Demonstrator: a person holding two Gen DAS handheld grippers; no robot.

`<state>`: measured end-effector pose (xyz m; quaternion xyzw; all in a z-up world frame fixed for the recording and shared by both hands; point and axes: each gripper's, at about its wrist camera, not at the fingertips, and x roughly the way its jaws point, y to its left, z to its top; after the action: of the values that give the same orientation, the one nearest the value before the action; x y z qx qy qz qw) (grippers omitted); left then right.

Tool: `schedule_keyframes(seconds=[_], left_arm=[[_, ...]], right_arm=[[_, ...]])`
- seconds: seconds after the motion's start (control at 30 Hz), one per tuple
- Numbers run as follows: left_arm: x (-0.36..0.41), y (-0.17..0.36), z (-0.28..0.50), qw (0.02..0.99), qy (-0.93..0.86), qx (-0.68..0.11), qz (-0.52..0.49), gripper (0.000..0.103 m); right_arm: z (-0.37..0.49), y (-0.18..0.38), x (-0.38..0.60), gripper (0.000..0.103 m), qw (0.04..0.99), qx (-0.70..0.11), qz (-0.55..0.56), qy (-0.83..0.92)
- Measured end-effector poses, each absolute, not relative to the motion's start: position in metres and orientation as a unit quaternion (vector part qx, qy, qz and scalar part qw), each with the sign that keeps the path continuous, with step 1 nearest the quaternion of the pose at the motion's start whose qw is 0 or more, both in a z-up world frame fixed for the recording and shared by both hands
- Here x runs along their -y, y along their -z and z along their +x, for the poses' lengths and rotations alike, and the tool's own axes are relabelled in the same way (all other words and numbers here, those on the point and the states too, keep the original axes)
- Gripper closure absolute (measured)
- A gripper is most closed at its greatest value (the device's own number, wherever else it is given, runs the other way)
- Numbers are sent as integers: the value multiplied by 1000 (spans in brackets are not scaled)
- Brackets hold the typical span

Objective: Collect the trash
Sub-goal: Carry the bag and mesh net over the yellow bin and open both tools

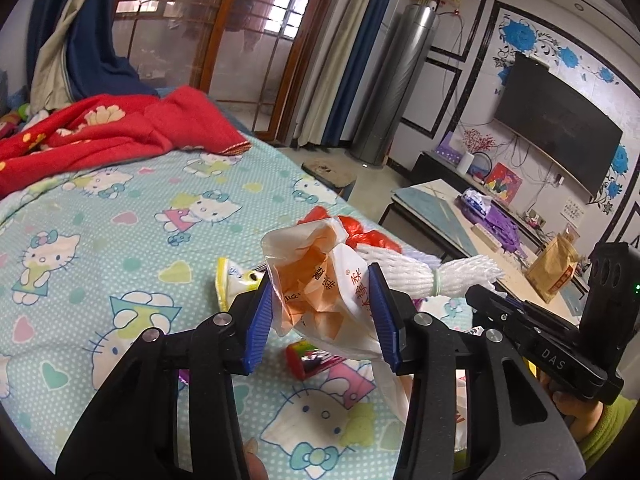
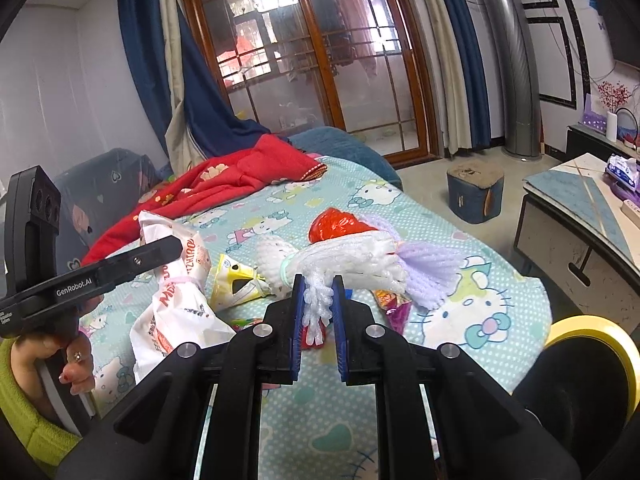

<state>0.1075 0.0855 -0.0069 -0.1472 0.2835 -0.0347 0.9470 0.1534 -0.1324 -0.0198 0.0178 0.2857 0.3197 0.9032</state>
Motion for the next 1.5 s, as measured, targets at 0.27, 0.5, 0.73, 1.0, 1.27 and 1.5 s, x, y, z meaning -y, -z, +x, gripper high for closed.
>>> schedule_keyframes(seconds=[0.27, 0.5, 0.73, 1.0, 1.27, 1.5], left_arm=[[-66, -5, 102, 951, 58, -270, -139, 66], [-50, -9, 100, 953, 70, -264, -129, 66], [-29, -14, 97, 959, 76, -250, -110, 66], [-5, -14, 100, 959, 99, -250, -91, 66], [21, -12, 103, 958, 116, -251, -72, 66], [46, -7, 110, 956, 134, -255, -58, 66]], right_arm=[[139, 11, 162, 90, 909, -279, 27, -307], [131, 7, 184, 90, 917, -272, 31, -290], [121, 5, 210, 90, 928, -264, 36, -261], [111, 4, 242, 90, 939, -255, 42, -225], [102, 8, 272, 90, 948, -252, 50, -187], [98, 11, 297, 90, 955, -251, 56, -146]])
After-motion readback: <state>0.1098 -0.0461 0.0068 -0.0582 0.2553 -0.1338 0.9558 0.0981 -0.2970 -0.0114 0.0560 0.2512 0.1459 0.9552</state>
